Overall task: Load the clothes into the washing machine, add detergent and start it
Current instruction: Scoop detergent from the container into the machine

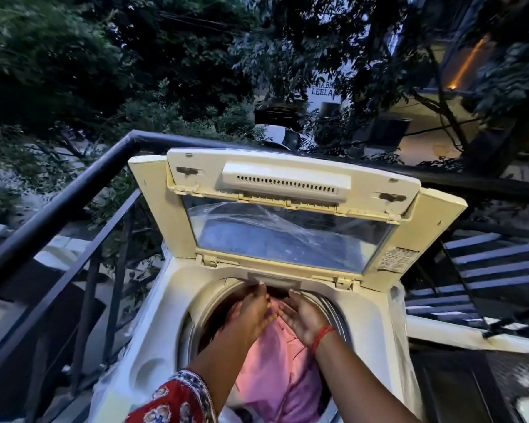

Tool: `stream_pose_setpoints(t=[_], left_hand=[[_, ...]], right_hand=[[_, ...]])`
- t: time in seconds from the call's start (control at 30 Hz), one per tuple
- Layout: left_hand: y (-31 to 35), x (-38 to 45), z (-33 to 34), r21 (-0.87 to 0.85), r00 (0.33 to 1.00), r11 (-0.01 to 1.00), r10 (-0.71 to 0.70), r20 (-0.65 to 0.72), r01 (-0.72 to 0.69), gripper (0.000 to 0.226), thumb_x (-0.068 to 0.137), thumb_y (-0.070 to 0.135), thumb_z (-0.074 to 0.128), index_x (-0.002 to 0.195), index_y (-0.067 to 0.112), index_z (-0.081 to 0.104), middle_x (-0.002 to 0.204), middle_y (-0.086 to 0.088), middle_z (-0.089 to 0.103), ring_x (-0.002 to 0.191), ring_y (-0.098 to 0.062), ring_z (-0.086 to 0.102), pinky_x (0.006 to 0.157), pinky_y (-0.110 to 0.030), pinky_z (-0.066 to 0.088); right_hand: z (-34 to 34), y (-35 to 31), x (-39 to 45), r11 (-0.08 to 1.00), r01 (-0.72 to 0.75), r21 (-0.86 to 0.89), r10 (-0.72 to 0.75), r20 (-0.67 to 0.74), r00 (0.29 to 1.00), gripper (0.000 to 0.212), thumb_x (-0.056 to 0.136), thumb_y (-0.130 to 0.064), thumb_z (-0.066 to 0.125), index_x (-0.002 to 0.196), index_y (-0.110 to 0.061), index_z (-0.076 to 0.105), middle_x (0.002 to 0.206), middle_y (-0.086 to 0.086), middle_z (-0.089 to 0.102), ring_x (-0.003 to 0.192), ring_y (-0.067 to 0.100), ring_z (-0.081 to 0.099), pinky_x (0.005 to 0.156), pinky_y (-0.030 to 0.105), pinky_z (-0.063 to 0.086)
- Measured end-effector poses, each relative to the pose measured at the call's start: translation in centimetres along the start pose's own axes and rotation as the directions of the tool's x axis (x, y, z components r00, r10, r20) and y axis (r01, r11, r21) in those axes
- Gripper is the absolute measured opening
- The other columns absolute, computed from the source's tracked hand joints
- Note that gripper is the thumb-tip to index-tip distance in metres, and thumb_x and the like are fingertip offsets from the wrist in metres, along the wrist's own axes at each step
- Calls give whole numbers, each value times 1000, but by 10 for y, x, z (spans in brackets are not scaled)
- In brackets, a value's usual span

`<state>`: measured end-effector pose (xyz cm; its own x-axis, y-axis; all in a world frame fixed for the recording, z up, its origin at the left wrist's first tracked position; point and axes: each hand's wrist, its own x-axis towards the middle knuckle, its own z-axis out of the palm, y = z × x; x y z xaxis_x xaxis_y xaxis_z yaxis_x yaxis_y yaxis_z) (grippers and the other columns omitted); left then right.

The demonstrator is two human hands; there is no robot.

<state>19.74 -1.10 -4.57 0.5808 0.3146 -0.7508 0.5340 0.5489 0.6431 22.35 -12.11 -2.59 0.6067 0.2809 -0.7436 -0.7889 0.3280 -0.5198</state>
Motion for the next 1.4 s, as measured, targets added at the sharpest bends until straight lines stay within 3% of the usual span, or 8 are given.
stream_pose_setpoints(t=[0.13,0.4,0.63,0.9,1.0,1.13,1.23,1.4], left_hand=[[9,15,9,-240,1000,970,-24,18,27,50,94,46,49,127,8,52,120,-10,61,97,-20,62,60,-28,53],[8,24,2,-329,994,941,-55,91,82,43,93,41,53,121,9,55,101,-6,63,90,-14,60,68,-22,55],[-9,12,-8,-295,996,954,-23,85,47,29,94,39,52,102,13,61,94,-5,64,88,-15,61,63,-17,57],[-18,3,-26,-226,990,971,-54,129,83,23,96,36,49,101,17,61,96,-1,67,88,-12,62,78,-22,53],[-17,7,-31,-198,990,975,-80,119,103,30,95,35,51,103,7,59,93,-7,64,86,-14,60,89,-26,48],[-14,6,-35,-167,990,981,-79,119,98,29,92,33,59,102,6,63,103,-12,63,96,-21,61,78,-22,50],[-15,-6,-36,-115,990,990,-61,129,76,27,84,35,65,91,9,64,73,-4,64,63,-11,62,49,-16,51],[-33,-25,-17,14,984,1000,1,179,-3,8,90,21,65,93,15,63,73,0,68,65,-10,60,50,-15,50]], right_hand=[[7,-2,22,978,-29,204,36,-31,999,19,98,-11,46,84,-7,58,80,8,57,69,16,52,52,21,54],[-1,-1,40,904,-48,426,79,-55,995,23,96,-17,49,76,-7,56,75,9,51,72,20,54,58,24,56],[-18,15,42,907,-75,415,96,-31,995,24,87,-26,64,90,-3,62,84,13,60,85,25,59,80,34,52],[-18,24,15,934,-57,352,99,-101,990,26,93,-21,57,80,0,62,62,12,65,55,21,67,54,28,58],[-19,28,6,961,-18,275,61,-148,987,24,93,-26,59,84,-4,63,65,10,66,61,19,64,55,26,57],[-24,30,-8,979,29,203,4,-162,987,27,95,-28,55,93,-3,66,70,8,69,55,14,60,53,21,54],[-29,30,-29,978,59,201,-26,-166,986,25,96,-24,51,87,-3,62,65,9,68,51,13,57,48,19,50],[-47,30,-64,960,158,231,-107,-218,970,13,97,-20,50,98,-10,59,81,11,65,65,18,60,53,21,53]])
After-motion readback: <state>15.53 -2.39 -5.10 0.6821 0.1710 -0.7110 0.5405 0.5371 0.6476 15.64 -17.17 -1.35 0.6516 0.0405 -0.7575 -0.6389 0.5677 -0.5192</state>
